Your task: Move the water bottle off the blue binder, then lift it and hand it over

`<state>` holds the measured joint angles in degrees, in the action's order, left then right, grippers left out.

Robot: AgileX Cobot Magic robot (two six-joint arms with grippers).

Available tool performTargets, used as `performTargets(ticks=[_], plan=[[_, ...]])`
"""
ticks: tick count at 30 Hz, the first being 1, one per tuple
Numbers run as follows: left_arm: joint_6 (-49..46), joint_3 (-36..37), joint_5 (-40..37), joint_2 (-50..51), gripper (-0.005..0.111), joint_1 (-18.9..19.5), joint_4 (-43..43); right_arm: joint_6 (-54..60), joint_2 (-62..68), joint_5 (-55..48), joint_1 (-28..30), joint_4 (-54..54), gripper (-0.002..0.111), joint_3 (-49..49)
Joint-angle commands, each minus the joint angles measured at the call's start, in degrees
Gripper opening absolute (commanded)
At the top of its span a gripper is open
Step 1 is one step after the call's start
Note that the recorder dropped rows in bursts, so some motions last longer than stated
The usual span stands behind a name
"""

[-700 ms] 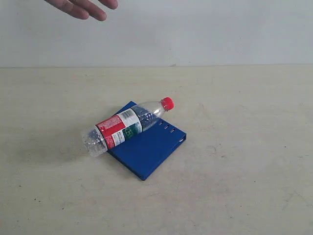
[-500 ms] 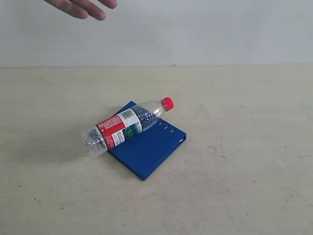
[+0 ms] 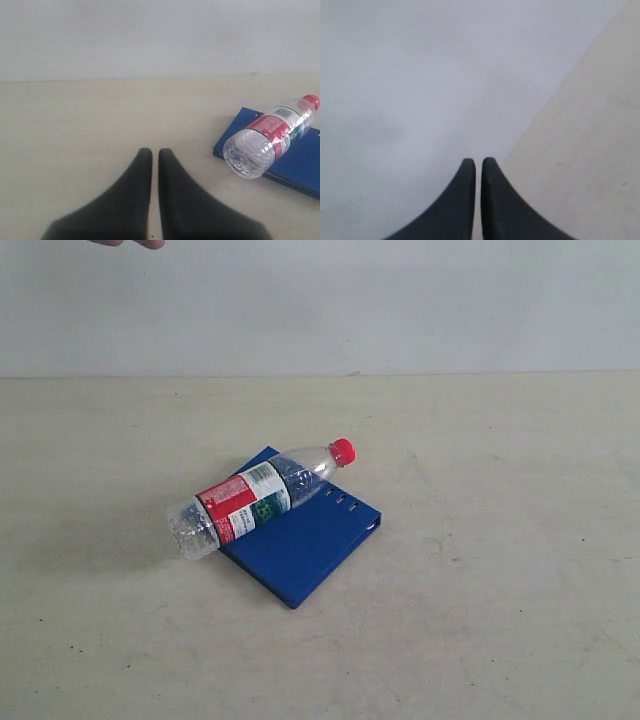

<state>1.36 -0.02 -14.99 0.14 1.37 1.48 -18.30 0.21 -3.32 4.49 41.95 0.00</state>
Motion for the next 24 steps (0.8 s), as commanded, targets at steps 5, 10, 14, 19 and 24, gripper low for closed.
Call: performTargets(ticks=[5, 10, 14, 19, 24], plan=[[-0.21, 0.02, 0.33, -0.14, 0.004, 0.16, -0.45, -2.56, -0.21, -18.02, -0.52, 6.53, 0.000, 0.00], [-0.21, 0.02, 0.33, -0.14, 0.004, 0.16, -0.45, 23.11, -0.21, -32.44, -2.08, 28.60, 0.000, -2.37], [-0.21, 0.02, 0.49, -0.14, 0.004, 0.16, -0.45, 59.32, 4.47, -9.21, -2.17, 52.21, 0.009, -12.57], [-0.21, 0.02, 0.49, -0.14, 0.004, 0.16, -0.45, 83.04, 26.61, -13.98, -2.21, 52.25, 0.023, -29.42], [-0.21, 0.02, 0.49, -0.14, 0.004, 0.16, -0.45, 82.58, 58.15, -46.06, -2.33, 52.25, 0.025, -43.33]])
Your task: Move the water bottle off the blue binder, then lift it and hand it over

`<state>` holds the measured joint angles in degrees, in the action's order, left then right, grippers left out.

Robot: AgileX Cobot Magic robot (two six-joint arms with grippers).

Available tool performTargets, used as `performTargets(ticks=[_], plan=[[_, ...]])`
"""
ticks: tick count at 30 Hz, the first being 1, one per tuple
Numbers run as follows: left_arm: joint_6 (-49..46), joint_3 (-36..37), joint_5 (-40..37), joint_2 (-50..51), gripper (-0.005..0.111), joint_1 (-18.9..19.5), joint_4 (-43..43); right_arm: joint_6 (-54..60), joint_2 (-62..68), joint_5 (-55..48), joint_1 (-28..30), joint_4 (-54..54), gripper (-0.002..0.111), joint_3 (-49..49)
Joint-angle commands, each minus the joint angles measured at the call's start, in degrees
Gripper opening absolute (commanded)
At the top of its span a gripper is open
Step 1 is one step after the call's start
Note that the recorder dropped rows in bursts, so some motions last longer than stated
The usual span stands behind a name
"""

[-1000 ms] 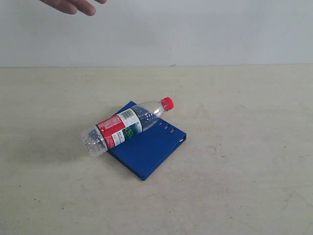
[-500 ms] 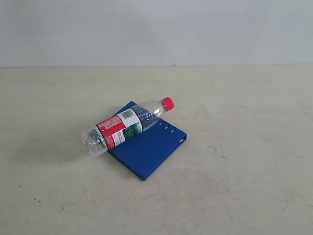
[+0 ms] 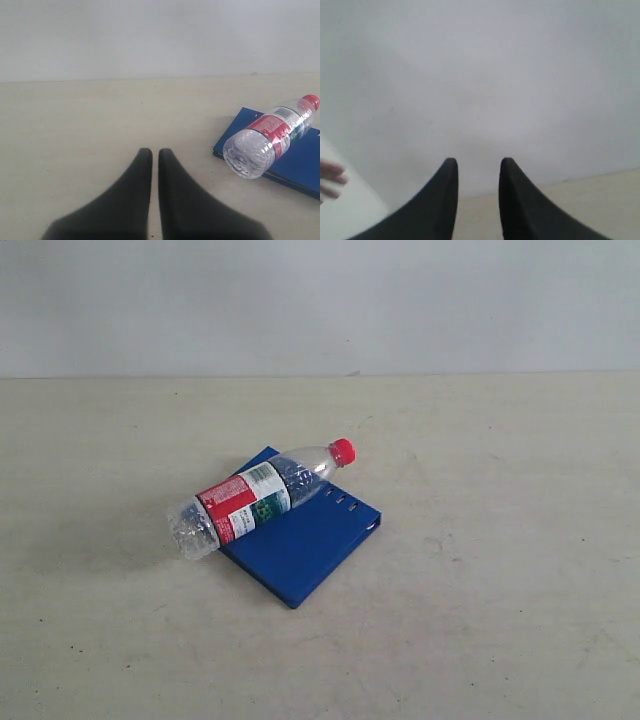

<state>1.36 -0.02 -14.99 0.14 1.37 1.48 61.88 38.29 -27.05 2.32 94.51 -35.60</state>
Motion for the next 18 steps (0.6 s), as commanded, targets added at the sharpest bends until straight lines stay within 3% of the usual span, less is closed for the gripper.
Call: performTargets(ticks=[1, 4, 9, 18], plan=[[-0.21, 0.02, 0.49, -0.14, 0.004, 0.16, -0.45, 1.58, 25.95, -29.60, -0.16, -0.31, 0.025, -9.71], [-0.21, 0.02, 0.38, -0.14, 0.004, 0.16, -0.45, -1.12, 40.21, -39.80, -0.16, -0.31, 0.035, -14.05], [-0.21, 0.02, 0.38, -0.14, 0.004, 0.16, -0.45, -1.55, 56.80, -40.72, -0.16, -0.31, 0.070, -18.38], [-0.21, 0.02, 0.38, -0.14, 0.004, 0.16, -0.45, -0.95, 72.51, -34.24, -5.07, 1.10, 0.071, -19.99]])
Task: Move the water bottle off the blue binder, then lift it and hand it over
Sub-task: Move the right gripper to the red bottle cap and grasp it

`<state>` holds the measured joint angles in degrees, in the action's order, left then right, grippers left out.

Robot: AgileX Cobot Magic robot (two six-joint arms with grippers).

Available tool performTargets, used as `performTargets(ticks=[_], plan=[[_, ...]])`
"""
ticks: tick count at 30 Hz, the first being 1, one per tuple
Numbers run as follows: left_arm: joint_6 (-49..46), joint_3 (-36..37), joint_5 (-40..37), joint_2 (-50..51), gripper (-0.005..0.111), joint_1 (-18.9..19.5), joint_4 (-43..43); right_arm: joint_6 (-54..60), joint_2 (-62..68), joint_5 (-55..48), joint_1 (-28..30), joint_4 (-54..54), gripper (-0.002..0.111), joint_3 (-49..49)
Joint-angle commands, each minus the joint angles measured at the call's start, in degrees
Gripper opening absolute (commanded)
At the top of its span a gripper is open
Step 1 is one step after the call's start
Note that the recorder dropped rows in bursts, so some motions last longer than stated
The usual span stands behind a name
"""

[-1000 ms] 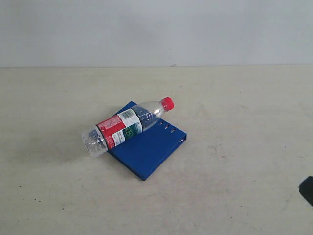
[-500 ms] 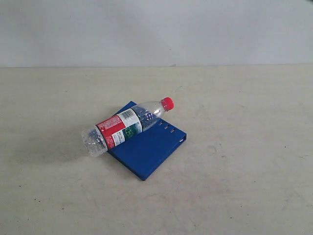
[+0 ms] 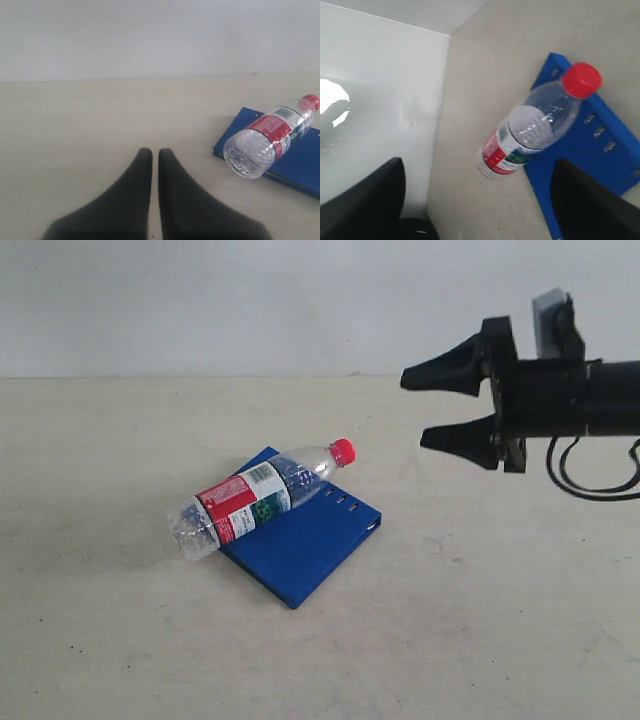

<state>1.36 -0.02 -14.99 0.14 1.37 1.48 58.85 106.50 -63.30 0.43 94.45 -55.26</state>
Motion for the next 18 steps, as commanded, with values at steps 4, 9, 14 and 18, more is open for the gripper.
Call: performTargets(ticks=[4, 9, 14, 18], plan=[[-0.21, 0.02, 0.38, -0.14, 0.004, 0.16, -0.45, 7.50, 8.01, 5.71, -6.38, 5.49, 0.071, -0.34], [-0.21, 0.02, 0.38, -0.14, 0.004, 0.16, -0.45, 7.05, 12.50, 9.66, -10.08, 5.49, 0.071, -6.71], [-0.21, 0.02, 0.38, -0.14, 0.004, 0.16, -0.45, 3.04, 17.00, 12.32, -12.46, 5.49, 0.071, -15.41], [-0.21, 0.02, 0.38, -0.14, 0.004, 0.16, -0.45, -4.02, 20.23, 15.49, -12.94, 5.49, 0.071, -21.00]])
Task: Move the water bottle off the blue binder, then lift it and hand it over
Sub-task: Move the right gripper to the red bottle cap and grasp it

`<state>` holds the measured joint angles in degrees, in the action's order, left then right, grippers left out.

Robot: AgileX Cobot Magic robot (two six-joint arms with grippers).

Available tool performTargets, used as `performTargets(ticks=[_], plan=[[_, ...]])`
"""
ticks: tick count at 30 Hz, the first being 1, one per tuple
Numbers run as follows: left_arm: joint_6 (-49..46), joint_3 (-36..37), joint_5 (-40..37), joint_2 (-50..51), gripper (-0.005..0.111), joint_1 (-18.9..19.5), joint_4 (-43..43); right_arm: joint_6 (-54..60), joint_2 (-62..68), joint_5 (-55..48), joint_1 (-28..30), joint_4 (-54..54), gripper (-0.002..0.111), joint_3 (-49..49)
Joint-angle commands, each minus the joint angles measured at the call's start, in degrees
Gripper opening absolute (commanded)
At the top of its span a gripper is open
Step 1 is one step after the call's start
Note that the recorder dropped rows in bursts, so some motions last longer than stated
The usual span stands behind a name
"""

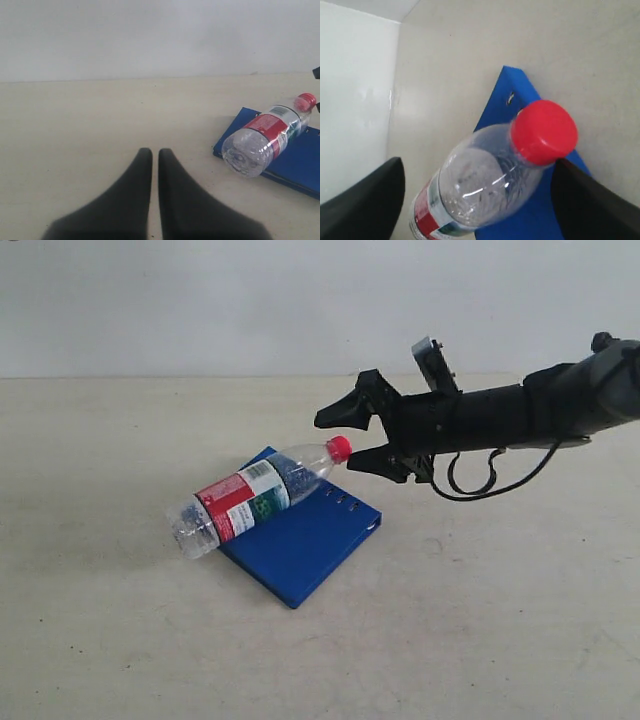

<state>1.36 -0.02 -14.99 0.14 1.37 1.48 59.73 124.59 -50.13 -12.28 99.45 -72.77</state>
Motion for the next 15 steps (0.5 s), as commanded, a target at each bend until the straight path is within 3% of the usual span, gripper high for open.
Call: performTargets(ticks=[1, 8, 15], plan=[[-0.21, 0.02, 0.38, -0.14, 0.004, 0.16, -0.45, -5.99, 2.62, 2.33, -0.24, 0.50, 0.071, -3.94], [-0.21, 0.02, 0.49, -0.14, 0.004, 0.16, -0.45, -7.71, 6.58, 3.48, -1.00, 0.50, 0.071, -4.58], [-0.21, 0.02, 0.36, -0.14, 0.004, 0.16, -0.45, -6.73, 11.22, 3.45, -4.95, 0.50, 0.068, -14.11]])
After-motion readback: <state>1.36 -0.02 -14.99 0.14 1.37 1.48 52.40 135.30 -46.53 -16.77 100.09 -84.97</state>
